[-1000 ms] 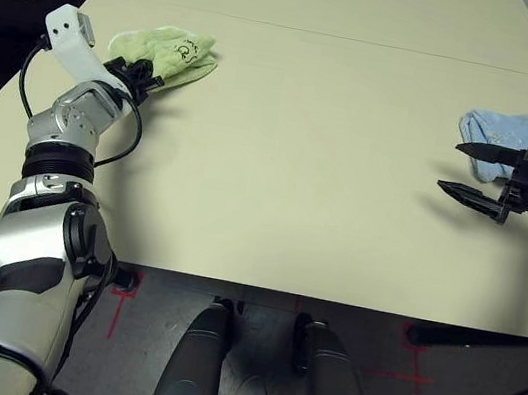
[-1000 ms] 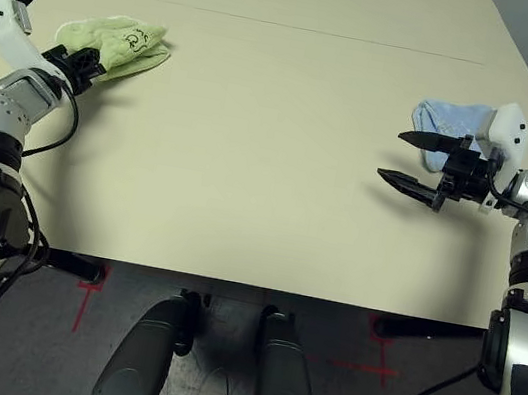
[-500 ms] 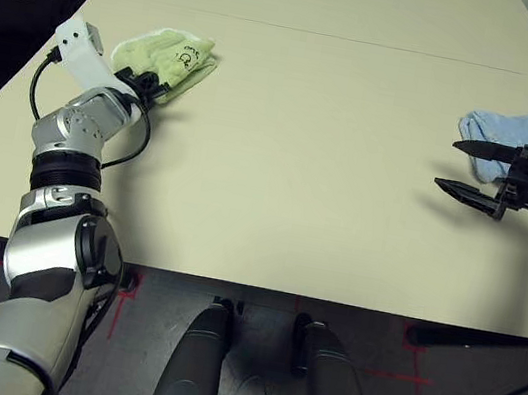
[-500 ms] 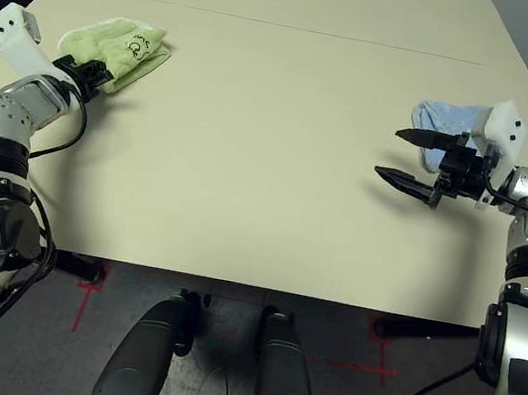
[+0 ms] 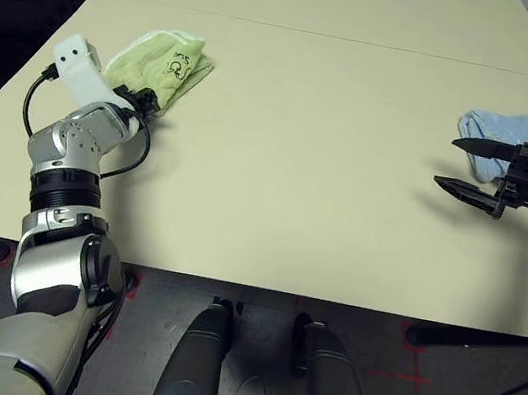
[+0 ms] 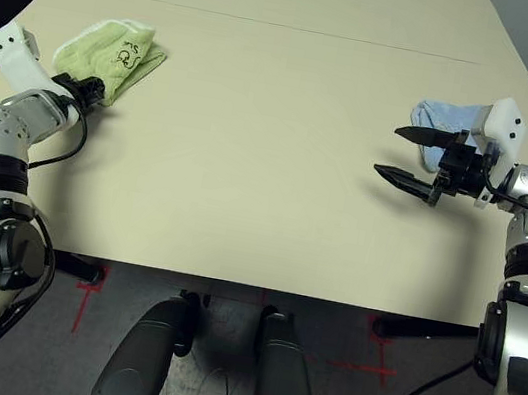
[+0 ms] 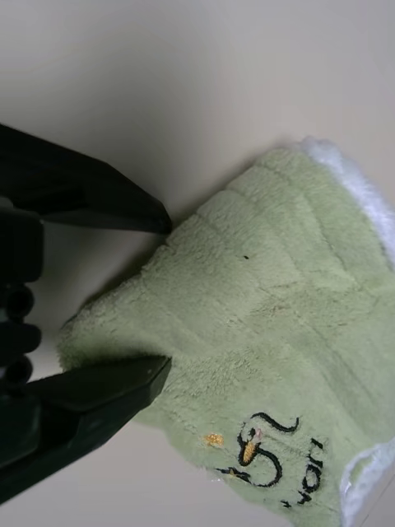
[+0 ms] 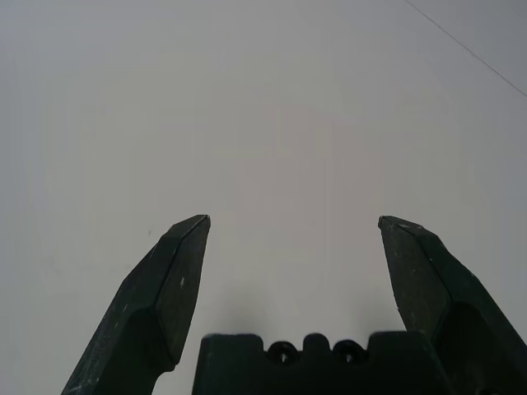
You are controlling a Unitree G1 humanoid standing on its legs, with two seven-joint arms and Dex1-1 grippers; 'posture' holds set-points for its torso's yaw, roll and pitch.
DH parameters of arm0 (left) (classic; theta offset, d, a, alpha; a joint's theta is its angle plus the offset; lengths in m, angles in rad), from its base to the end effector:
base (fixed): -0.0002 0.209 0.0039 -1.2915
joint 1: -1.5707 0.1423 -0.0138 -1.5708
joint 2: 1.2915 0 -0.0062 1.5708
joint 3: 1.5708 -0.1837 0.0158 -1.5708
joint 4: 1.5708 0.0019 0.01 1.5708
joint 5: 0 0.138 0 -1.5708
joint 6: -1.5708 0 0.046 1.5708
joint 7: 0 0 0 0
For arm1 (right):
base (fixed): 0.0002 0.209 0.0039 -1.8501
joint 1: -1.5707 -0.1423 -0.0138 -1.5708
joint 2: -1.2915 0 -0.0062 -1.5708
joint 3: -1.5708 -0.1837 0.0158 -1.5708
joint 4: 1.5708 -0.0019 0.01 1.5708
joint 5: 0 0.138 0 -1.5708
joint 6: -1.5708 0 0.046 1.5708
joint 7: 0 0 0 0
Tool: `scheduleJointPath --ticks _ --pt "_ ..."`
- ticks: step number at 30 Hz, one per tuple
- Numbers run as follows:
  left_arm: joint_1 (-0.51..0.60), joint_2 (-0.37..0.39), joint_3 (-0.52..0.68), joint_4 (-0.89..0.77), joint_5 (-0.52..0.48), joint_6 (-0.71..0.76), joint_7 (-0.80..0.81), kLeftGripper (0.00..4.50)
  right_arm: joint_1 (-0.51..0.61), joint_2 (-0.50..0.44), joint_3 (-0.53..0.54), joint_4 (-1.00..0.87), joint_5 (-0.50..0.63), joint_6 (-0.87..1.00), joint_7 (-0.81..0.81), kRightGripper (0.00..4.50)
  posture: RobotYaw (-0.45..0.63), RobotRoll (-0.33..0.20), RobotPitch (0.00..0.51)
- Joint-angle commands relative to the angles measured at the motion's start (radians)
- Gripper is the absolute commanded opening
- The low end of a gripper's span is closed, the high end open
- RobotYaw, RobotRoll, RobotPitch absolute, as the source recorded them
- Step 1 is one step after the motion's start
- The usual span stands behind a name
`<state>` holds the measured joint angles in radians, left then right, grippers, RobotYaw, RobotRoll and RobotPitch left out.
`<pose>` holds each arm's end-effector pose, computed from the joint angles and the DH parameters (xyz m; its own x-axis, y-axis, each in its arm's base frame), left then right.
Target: Fold the towel and set it aside.
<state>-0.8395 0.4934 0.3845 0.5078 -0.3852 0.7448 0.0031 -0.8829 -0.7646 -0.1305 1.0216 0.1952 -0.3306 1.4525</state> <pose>0.3185 0.2733 0.1894 0.9483 0.1685 -0.2690 -0.2343 0.9433 -0.2350 0.3067 -0.3377 0.1991 0.5564 0.8069 -0.1980 -0.7959 0.4493 -0.4058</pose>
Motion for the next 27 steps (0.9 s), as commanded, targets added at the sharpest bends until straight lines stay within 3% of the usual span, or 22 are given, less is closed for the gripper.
scheduleJointPath --ticks 1,12,16,23,27 --pt "0.021 0.037 -0.065 -0.029 0.073 0.032 -0.003 4.47 0.0 0.001 0.009 0.0 -0.007 0.001 0.007 4.5 0.06 0.0 0.189" --pt "0.015 0.111 -0.164 -0.151 0.22 -0.143 -0.065 4.47 0.004 0.015 0.009 -0.018 -0.004 0.011 0.004 4.5 0.07 0.0 0.191" --pt "-0.016 0.117 -0.247 -0.174 0.248 -0.435 -0.249 4.47 -0.003 0.019 0.009 -0.017 -0.007 0.01 -0.007 4.5 0.07 0.0 0.189" --pt "-0.053 0.047 -0.284 -0.025 0.203 -0.751 -0.528 4.47 -0.031 0.068 -0.079 -0.017 0.046 0.091 -0.267 4.5 0.06 0.0 0.193" --pt "-0.08 -0.005 -0.26 0.14 0.224 -0.86 -0.502 4.47 -0.017 0.127 -0.114 -0.059 0.049 0.13 -0.478 4.5 0.04 0.0 0.181"
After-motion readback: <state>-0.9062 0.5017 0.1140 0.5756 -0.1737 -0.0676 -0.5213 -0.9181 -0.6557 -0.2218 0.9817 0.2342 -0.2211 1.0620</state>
